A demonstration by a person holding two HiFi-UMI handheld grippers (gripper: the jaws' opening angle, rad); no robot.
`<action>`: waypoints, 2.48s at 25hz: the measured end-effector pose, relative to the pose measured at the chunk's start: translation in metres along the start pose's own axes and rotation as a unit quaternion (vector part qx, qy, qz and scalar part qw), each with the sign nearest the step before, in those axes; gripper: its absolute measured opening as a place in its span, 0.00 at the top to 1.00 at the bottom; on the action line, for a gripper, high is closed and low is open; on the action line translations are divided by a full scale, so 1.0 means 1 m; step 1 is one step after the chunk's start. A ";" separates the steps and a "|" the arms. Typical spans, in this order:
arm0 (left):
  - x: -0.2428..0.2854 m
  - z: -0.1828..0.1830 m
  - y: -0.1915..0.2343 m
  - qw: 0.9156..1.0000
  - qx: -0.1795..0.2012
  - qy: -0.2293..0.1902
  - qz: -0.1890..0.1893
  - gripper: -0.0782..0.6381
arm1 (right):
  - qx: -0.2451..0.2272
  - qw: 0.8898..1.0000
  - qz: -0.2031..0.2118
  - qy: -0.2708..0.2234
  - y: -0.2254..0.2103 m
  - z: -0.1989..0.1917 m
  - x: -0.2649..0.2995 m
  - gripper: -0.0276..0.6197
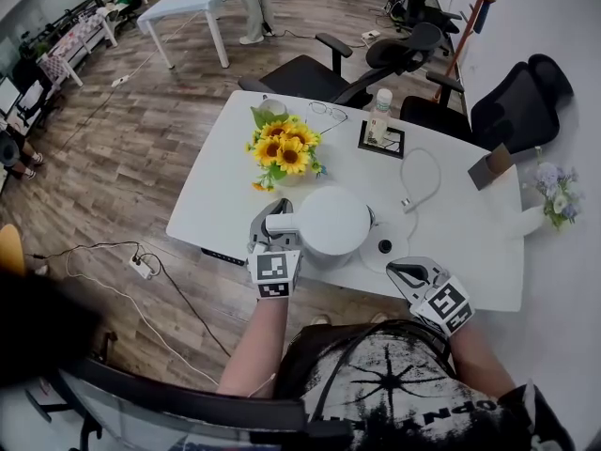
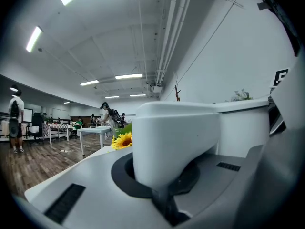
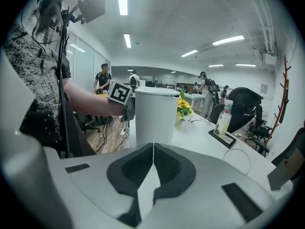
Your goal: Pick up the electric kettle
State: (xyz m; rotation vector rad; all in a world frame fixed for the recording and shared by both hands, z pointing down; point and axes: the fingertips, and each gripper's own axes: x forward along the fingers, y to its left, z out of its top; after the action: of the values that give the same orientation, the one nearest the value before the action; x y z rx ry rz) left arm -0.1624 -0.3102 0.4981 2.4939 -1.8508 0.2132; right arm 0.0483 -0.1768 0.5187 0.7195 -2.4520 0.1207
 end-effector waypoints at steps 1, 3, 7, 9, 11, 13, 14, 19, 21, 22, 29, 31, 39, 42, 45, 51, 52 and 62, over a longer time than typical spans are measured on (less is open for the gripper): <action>0.000 -0.001 0.000 1.000 0.000 0.002 -0.002 0.88 | 0.000 1.000 0.000 -0.001 0.001 0.000 0.001 0.92; 0.000 -0.003 -0.001 1.000 0.004 0.008 -0.005 0.88 | 0.001 1.000 0.000 -0.003 0.005 0.001 0.002 0.92; -0.002 -0.005 0.001 1.000 0.005 0.020 -0.011 0.76 | 0.006 1.000 -0.004 -0.006 0.009 0.000 0.000 0.92; -0.006 -0.007 0.002 1.000 0.012 0.024 -0.014 0.74 | 0.010 1.000 -0.006 -0.007 0.011 0.000 0.000 0.92; -0.009 -0.010 0.000 0.999 0.021 0.030 -0.022 0.73 | 0.013 1.000 -0.007 -0.009 0.013 -0.001 0.001 0.92; -0.015 -0.013 -0.002 0.999 0.026 0.036 -0.030 0.73 | 0.015 1.000 -0.006 -0.011 0.016 -0.001 0.003 0.92; -0.018 -0.015 -0.003 0.998 0.027 0.039 -0.032 0.73 | 0.016 1.000 -0.006 -0.012 0.017 0.000 0.004 0.92; -0.041 -0.027 -0.005 0.997 0.021 0.056 -0.047 0.73 | 0.018 1.000 -0.010 -0.013 0.022 -0.002 0.007 0.92; -0.050 -0.030 -0.006 0.997 0.021 0.061 -0.053 0.71 | 0.024 0.999 -0.012 -0.018 0.022 -0.001 0.008 0.92; -0.054 -0.031 -0.006 0.996 0.020 0.063 -0.055 0.71 | 0.026 0.999 -0.013 -0.020 0.021 0.000 0.009 0.92; -0.078 -0.033 -0.007 0.995 0.017 0.079 -0.066 0.71 | 0.037 0.998 -0.012 -0.041 0.019 0.008 0.017 0.92; -0.087 -0.035 -0.008 0.994 0.019 0.085 -0.066 0.71 | 0.036 0.998 -0.008 -0.044 0.020 0.011 0.019 0.92; -0.117 -0.029 -0.031 0.991 0.014 0.084 -0.101 0.84 | 0.031 0.998 0.002 -0.056 0.020 0.024 0.027 0.92; -0.124 -0.022 -0.041 0.989 0.017 0.079 -0.124 0.88 | 0.032 0.998 0.002 -0.062 0.019 0.031 0.028 0.92; -0.129 -0.012 -0.051 0.986 0.013 0.068 -0.151 0.88 | 0.037 0.996 -0.002 -0.077 0.017 0.040 0.024 0.92; -0.128 -0.002 -0.056 0.981 0.015 0.066 -0.182 0.88 | 0.045 0.994 -0.004 -0.095 0.014 0.051 0.018 0.92; -0.127 -0.003 -0.055 0.981 0.015 0.067 -0.181 0.88 | 0.045 0.994 -0.004 -0.095 0.013 0.051 0.018 0.92; -0.124 -0.004 -0.050 0.981 0.015 0.074 -0.177 0.88 | 0.039 0.996 -0.001 -0.086 0.017 0.048 0.020 0.92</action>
State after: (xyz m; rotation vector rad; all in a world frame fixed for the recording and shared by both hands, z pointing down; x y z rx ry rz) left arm -0.1500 -0.1775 0.4896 2.6871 -1.3306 0.4022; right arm 0.0018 -0.1832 0.4914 0.7964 -2.6226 0.1612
